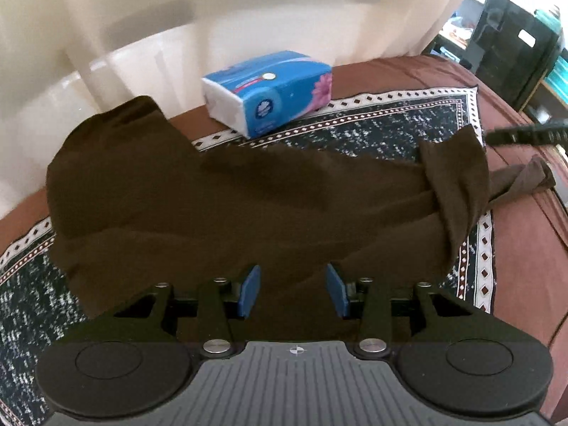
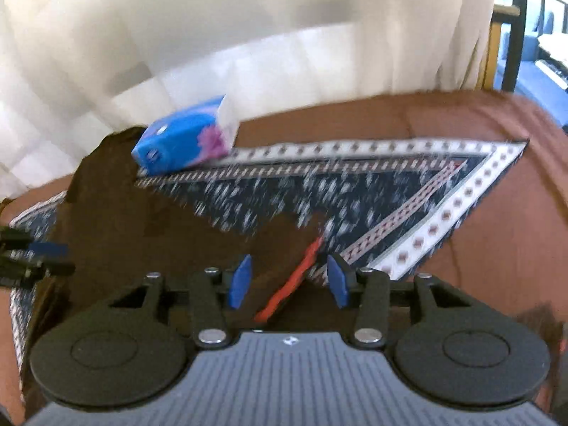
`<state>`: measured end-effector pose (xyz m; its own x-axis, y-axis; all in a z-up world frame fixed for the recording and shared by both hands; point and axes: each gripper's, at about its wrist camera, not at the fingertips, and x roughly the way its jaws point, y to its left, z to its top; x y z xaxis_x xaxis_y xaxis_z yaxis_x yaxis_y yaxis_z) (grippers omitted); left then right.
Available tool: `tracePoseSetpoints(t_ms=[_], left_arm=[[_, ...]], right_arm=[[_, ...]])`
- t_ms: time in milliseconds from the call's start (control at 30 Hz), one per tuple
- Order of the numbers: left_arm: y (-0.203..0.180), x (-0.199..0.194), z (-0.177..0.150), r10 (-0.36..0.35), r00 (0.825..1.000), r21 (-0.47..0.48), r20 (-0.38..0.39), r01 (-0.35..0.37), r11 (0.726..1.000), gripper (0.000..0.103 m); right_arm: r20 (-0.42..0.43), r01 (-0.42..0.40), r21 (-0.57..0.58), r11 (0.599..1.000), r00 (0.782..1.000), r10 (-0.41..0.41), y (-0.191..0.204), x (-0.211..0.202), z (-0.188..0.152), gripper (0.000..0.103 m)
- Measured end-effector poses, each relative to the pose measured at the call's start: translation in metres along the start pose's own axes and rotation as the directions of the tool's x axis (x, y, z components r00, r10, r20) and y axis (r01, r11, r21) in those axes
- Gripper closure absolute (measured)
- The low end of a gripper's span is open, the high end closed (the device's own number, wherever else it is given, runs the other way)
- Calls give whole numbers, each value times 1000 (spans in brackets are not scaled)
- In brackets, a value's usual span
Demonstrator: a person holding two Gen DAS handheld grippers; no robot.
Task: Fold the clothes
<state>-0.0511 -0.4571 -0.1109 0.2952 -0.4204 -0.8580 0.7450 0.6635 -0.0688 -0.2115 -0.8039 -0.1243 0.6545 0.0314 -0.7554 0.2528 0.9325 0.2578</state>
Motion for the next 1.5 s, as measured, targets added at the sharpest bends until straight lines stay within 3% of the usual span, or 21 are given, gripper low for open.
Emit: tracePoseSetpoints(t_ms=[100,167,267,300,333,367,433,500,600,667,733,833,867,967,1033,1067,1100,1267,1433,1467,1500], left_arm=[[-8,6,1,-12,1000,7,-9,12,1000,46],[-14,10,0,-14,1000,20,-17,14,1000,46],[-22,12,-1,-28,999,41,-26,29,999,46],[-23,11,-1,-26,999,49,-28,27,998,46],[-23,11,-1,-23,999,56,-29,25,998,46],[-24,10,0,-20,999,63,-30,22,998,46],[-20,5,0,-15,1000,69,-24,16,998,46],[-13,-1,-1,-8,1000,64,-22,9,998,46],[-3,-6,-8,12,999,61,-33,-10,998,46],[3,-7,-12,26,999,59,-46,-23,998,46],[8,-5,-14,37,998,48,-55,-34,998,46],[9,-5,-12,42,998,42,-54,-40,998,46],[8,-5,-11,43,998,42,-52,-40,998,46],[4,-2,-5,28,998,39,-52,-26,999,46],[-4,2,2,18,999,51,-47,-16,999,46],[-8,3,5,18,999,53,-46,-15,998,46],[-11,5,7,17,999,56,-45,-15,998,46],[-18,-1,10,29,998,69,-55,-25,997,46],[-2,-10,2,96,992,67,-83,-90,994,46],[3,-13,1,107,990,64,-88,-101,993,46],[8,-15,2,100,990,50,-97,-95,994,46]], right_arm=[[4,-10,-3,1000,1000,10,0,10,22,46],[-45,-21,10,1000,999,21,1,25,29,43],[-121,43,24,999,992,-40,3,47,34,43],[-152,41,27,999,988,-37,2,56,35,49],[-180,14,34,999,984,-8,1,63,35,63],[-205,-14,44,999,979,23,0,69,36,92],[-114,-131,73,989,984,139,3,54,40,94],[38,-309,11,951,950,309,13,14,40,94],[84,-382,-80,921,918,388,12,-40,21,94],[6,-348,-147,926,936,353,5,-57,-8,90],[-185,-283,-154,947,949,254,-8,-56,-50,89],[-371,-163,-155,974,924,96,-25,-57,-106,89],[-378,-136,-117,984,922,83,-31,-63,-118,89],[-270,-108,38,993,956,114,-41,-88,-125,88],[-137,-105,144,984,983,125,-44,-98,-119,70],[-89,-108,197,974,988,127,-45,-97,-115,52],[-71,-118,224,968,988,137,-47,-91,-110,45],[-54,-120,346,930,988,147,-58,-58,-92,47],[-104,-178,497,849,960,262,-67,-30,-85,47],[-128,-180,487,855,953,274,-65,-25,-84,56],[-151,-188,470,863,946,288,-59,-24,-82,82]])
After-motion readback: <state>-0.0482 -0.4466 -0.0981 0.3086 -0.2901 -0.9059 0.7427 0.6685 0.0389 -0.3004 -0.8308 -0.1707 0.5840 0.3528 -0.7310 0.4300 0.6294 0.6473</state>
